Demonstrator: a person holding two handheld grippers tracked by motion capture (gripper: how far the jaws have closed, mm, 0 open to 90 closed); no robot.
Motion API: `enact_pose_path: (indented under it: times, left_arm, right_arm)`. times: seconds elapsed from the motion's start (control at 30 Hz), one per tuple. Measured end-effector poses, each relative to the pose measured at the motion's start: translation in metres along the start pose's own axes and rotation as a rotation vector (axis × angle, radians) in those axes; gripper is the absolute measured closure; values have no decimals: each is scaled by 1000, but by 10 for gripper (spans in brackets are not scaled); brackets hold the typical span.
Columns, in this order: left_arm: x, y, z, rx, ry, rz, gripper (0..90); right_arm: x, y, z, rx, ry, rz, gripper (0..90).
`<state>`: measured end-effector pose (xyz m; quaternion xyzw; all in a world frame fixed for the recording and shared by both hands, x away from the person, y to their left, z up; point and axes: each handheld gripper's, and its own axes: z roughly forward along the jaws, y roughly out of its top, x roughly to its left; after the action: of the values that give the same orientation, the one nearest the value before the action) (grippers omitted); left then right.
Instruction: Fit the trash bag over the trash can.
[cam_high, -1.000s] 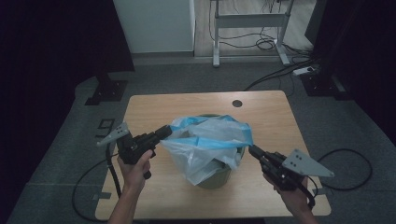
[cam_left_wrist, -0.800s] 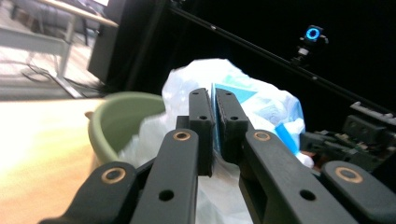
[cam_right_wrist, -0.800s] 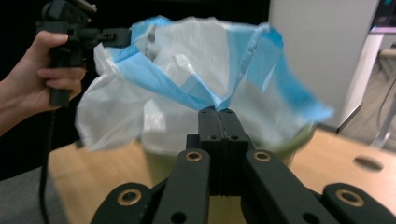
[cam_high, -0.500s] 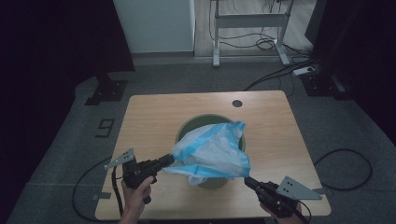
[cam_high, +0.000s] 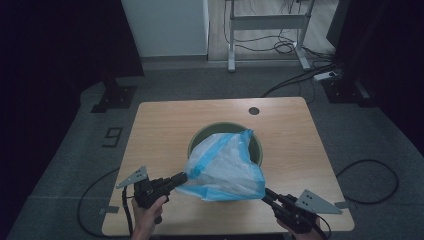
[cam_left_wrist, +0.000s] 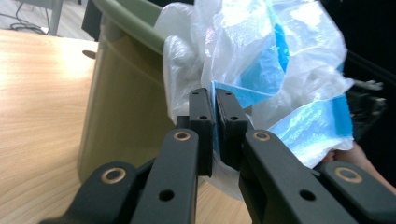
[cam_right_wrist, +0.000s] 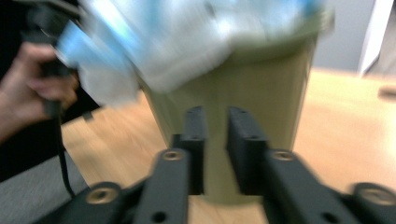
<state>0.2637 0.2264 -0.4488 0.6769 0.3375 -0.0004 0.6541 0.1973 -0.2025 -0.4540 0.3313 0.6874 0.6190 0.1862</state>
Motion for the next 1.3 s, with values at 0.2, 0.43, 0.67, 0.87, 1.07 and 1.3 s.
enact_pose_path:
  times: [0.2, 0.43, 0.67, 0.87, 1.07, 1.3]
  left_arm:
    - [-3, 2, 0, -17, 6, 3, 859]
    - [-5, 3, -1, -25, 13, 6, 860]
    - [-7, 1, 1, -28, 13, 25, 860]
    - [-3, -11, 2, -3, 26, 30, 864]
    - [5, -19, 9, 3, 49, 18, 867]
    - [0, -17, 9, -12, 52, 53, 676]
  right_arm:
    - [9, 24, -23, -83, 40, 6, 582]
    - [13, 35, -27, -85, 59, 15, 540]
    - [11, 43, 2, -26, 43, 36, 782]
    - [9, 21, 8, 77, 44, 39, 888]
    - [-7, 0, 18, 137, -44, 50, 888]
    - [-21, 4, 25, 98, -76, 76, 878]
